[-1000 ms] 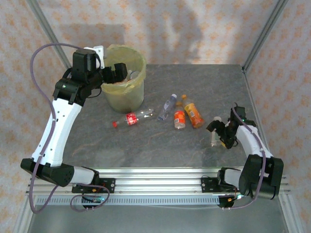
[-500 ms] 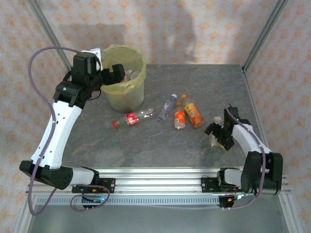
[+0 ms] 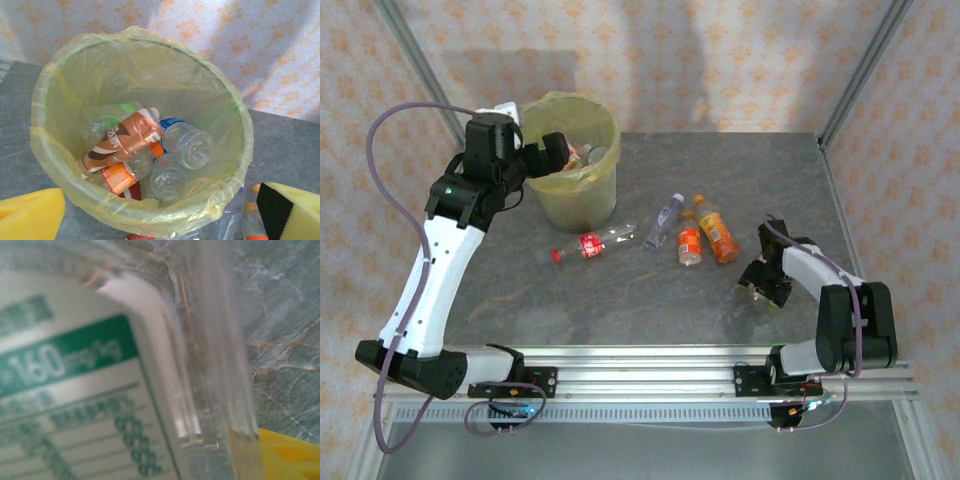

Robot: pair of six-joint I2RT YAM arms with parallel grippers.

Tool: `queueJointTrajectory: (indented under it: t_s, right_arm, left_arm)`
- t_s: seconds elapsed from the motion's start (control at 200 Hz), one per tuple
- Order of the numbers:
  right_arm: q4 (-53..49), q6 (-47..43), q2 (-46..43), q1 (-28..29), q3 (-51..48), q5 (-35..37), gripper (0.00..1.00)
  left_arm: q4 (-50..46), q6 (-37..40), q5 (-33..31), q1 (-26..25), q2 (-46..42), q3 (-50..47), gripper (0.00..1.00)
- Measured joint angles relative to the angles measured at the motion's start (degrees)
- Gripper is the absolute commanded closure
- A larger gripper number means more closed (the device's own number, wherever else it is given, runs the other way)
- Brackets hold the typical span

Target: Put the plastic bottles in the bin

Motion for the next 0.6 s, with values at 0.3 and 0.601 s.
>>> queueJointTrajectory:
  t_s: [0.3,0.601]
  right_arm:
    - [-0.24,0.5,0.33,1.53,0.85,3.65,0.64]
    - [-2.64,0.96,-7.32,1.55,1.9,6.14,0.7]
  left_arm:
    - [0.76,-1.51,-2.32,0.0,-0.63,-2.19,0.0]
    - [2.8,-3.26,-3.41,0.0,-2.64,-5.97,0.0]
